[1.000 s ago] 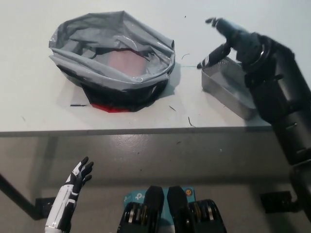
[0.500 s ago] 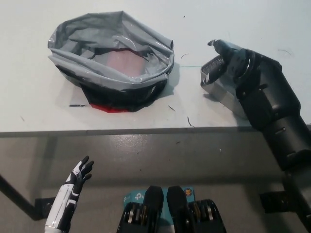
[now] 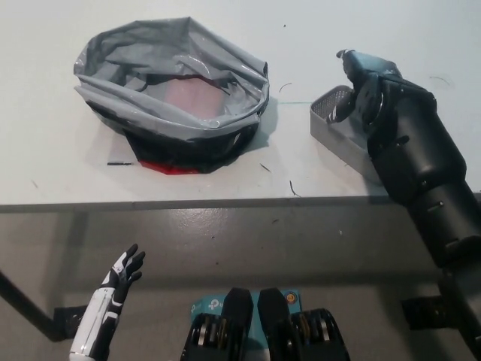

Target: Use the right hand to pick up a small rectangular container and put it into a plastic bag and lift the bag

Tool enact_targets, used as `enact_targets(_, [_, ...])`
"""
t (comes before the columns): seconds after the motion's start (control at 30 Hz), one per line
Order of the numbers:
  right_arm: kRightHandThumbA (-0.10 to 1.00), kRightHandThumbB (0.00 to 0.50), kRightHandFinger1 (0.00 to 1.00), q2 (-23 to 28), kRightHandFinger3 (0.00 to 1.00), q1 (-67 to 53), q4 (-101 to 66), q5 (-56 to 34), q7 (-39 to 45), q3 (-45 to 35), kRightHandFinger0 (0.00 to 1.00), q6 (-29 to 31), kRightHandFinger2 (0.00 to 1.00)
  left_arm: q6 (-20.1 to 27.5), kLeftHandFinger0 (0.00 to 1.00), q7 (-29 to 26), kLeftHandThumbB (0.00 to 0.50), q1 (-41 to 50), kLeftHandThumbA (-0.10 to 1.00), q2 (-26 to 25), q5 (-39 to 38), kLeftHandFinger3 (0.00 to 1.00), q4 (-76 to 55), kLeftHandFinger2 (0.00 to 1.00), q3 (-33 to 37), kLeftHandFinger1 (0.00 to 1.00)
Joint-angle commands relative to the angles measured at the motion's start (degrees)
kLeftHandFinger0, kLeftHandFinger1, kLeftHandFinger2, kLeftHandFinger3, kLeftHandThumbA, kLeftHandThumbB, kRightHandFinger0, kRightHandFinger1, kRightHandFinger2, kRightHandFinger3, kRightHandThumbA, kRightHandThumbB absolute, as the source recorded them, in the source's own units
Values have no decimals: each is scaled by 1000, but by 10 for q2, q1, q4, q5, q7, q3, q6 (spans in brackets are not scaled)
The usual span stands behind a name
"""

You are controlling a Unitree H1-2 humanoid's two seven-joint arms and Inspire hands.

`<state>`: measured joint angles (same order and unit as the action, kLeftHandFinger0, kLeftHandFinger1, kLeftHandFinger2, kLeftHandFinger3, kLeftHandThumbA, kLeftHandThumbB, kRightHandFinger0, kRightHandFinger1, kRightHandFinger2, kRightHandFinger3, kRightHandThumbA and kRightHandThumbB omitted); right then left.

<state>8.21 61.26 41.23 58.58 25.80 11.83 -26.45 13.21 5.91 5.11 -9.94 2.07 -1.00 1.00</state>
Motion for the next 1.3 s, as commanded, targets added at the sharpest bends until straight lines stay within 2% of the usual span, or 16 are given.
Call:
enact_targets(0.0, [914,500,1000,7,1000,19,-26,21,-9,-18,1000,-5,1000,23,1000,6,500,1,1000,-12,8,1000,-3,1000,3,1000])
enact_targets(0.2, [920,500,1000,4,1000,18,-14,-1,8,-28,1000,-5,1000,20,1000,8,500,0,1000,-13,7,1000,-4,1000,4,1000])
enact_targets(0.43, [935,500,1000,0,1000,14,-21,-52,63,-91,1000,-5,1000,24,1000,10,500,-2,1000,-17,7,1000,1,1000,6,1000])
enact_targets(0.6, [974,500,1000,12,1000,15,-17,-72,80,-92,1000,-5,1000,20,1000,10,500,-1,1000,-18,6,1000,-2,1000,9,1000])
enact_targets(0.93, [985,500,1000,26,1000,14,-14,-83,79,-77,1000,-5,1000,12,1000,8,500,1,1000,-20,5,1000,-5,1000,12,1000])
enact_targets(1.27, [877,500,1000,31,1000,2,6,-46,59,-43,1000,-5,1000,27,1000,10,500,-1,1000,-22,4,1000,4,1000,14,1000])
